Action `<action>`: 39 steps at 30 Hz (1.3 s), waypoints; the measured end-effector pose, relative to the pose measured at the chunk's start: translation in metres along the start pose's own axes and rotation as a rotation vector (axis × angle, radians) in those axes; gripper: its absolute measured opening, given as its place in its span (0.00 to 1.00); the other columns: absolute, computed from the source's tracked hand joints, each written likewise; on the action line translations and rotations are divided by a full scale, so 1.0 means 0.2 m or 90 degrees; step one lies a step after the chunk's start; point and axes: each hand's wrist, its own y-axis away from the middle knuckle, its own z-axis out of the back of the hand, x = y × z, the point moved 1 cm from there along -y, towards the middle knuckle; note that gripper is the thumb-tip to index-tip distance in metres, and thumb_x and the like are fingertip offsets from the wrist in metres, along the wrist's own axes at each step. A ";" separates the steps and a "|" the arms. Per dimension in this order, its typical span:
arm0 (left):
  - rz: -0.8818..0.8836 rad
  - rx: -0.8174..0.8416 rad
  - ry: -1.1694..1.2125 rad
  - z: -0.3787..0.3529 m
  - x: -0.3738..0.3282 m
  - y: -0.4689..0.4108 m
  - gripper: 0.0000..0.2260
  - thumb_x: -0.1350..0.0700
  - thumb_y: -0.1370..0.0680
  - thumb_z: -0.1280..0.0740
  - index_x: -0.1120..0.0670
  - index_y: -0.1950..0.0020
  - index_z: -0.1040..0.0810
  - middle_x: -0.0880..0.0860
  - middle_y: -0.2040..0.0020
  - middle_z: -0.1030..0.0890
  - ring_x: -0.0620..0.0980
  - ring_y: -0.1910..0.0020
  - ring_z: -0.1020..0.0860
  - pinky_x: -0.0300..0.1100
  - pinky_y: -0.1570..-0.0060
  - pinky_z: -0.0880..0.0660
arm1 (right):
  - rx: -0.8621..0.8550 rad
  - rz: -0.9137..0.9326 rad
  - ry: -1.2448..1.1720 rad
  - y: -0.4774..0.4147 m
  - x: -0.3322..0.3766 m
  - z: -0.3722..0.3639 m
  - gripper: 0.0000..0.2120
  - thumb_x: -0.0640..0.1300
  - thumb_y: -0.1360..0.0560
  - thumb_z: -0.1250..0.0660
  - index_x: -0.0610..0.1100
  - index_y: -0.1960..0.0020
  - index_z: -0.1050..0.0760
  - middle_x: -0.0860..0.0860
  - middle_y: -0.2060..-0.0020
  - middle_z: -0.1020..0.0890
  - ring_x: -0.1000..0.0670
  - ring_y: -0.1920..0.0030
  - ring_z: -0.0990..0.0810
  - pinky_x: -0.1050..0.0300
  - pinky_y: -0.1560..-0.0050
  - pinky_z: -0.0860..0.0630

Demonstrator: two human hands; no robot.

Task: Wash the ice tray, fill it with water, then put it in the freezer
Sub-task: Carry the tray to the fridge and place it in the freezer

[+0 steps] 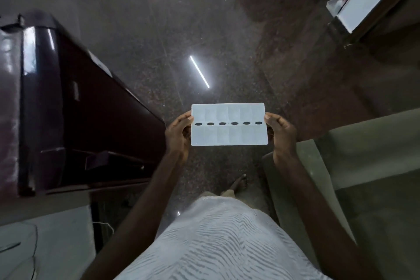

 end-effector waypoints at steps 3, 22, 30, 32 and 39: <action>0.000 0.010 0.004 -0.23 -0.02 -0.13 0.13 0.60 0.24 0.29 0.61 0.40 0.17 0.58 0.49 0.15 0.55 0.52 0.20 0.52 0.48 0.25 | -0.014 0.010 0.006 -0.20 0.11 0.05 0.09 0.42 0.21 0.29 0.37 0.44 0.17 0.45 0.57 0.14 0.54 0.63 0.17 0.62 0.67 0.23; 0.027 0.094 -0.069 -1.46 -0.23 -1.05 0.10 0.61 0.22 0.31 0.57 0.42 0.16 0.52 0.57 0.15 0.45 0.64 0.20 0.40 0.63 0.22 | -0.093 0.008 -0.009 -1.55 0.72 0.15 0.11 0.45 0.20 0.30 0.38 0.43 0.17 0.44 0.52 0.13 0.51 0.58 0.17 0.58 0.59 0.20; 0.051 0.125 -0.107 -1.91 -0.40 -1.46 0.11 0.61 0.21 0.31 0.59 0.39 0.18 0.52 0.60 0.18 0.47 0.65 0.23 0.41 0.64 0.25 | -0.124 -0.009 0.015 -2.06 0.99 0.09 0.11 0.48 0.20 0.30 0.41 0.45 0.17 0.44 0.52 0.13 0.47 0.55 0.15 0.52 0.55 0.18; 0.057 0.122 -0.089 -2.00 -0.44 -1.53 0.10 0.61 0.21 0.31 0.58 0.41 0.17 0.52 0.60 0.19 0.47 0.64 0.23 0.42 0.63 0.25 | -0.126 -0.006 0.022 -2.16 1.05 0.07 0.11 0.48 0.20 0.30 0.41 0.44 0.17 0.44 0.52 0.13 0.50 0.56 0.16 0.55 0.57 0.19; 0.043 0.090 -0.043 -2.19 -0.52 -1.72 0.08 0.60 0.21 0.31 0.54 0.43 0.17 0.52 0.56 0.16 0.48 0.60 0.21 0.44 0.59 0.22 | -0.078 -0.009 0.074 -2.52 1.27 -0.05 0.08 0.51 0.19 0.31 0.47 0.49 0.18 0.48 0.55 0.13 0.48 0.56 0.15 0.50 0.55 0.19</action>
